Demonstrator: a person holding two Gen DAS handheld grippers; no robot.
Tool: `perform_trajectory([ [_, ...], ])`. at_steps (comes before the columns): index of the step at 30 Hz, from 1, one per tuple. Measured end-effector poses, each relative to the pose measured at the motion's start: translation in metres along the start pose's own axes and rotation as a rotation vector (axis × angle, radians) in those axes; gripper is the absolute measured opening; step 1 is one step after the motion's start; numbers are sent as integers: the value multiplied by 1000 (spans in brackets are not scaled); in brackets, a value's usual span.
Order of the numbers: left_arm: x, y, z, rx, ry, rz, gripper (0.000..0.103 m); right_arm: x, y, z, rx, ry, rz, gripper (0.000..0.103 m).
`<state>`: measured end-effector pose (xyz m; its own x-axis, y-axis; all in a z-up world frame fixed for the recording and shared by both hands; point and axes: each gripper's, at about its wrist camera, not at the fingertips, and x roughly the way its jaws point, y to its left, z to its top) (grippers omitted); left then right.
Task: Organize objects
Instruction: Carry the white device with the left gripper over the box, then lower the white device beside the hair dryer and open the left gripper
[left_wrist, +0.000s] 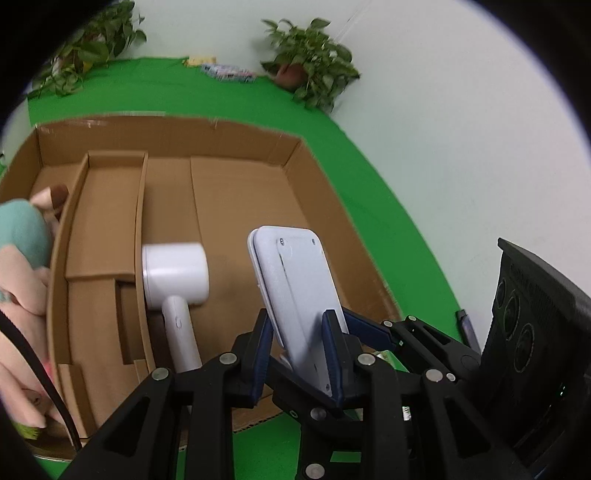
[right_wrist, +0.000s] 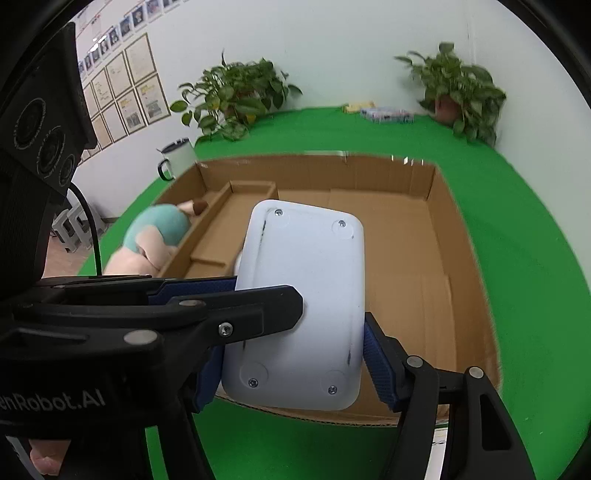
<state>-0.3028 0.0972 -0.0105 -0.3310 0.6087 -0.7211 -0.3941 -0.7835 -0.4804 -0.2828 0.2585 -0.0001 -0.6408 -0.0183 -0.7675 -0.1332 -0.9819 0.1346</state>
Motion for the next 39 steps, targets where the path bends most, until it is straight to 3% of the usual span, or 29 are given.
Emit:
perform_trajectory([
  [10, 34, 23, -13, -50, 81, 26, 26, 56, -22, -36, 55, 131, 54, 64],
  [18, 37, 29, -16, -53, 96, 30, 26, 67, -18, -33, 22, 183, 40, 65],
  [22, 32, 26, -15, -35, 105, 52, 26, 65, -20, -31, 29, 199, 81, 68],
  [27, -8, 18, -20, 26, 22, 63, 30, 52, -24, -28, 42, 187, 165, 70],
  [31, -44, 27, -29, 71, -54, 137, 30, 49, -37, -23, 72, 179, 152, 70],
  [35, -53, 64, -37, -21, -43, 252, 30, 60, -45, -23, 98, 218, 144, 59],
  [39, -48, 86, -48, -89, -4, 255, 30, 69, -38, -23, 89, 236, 128, 48],
])
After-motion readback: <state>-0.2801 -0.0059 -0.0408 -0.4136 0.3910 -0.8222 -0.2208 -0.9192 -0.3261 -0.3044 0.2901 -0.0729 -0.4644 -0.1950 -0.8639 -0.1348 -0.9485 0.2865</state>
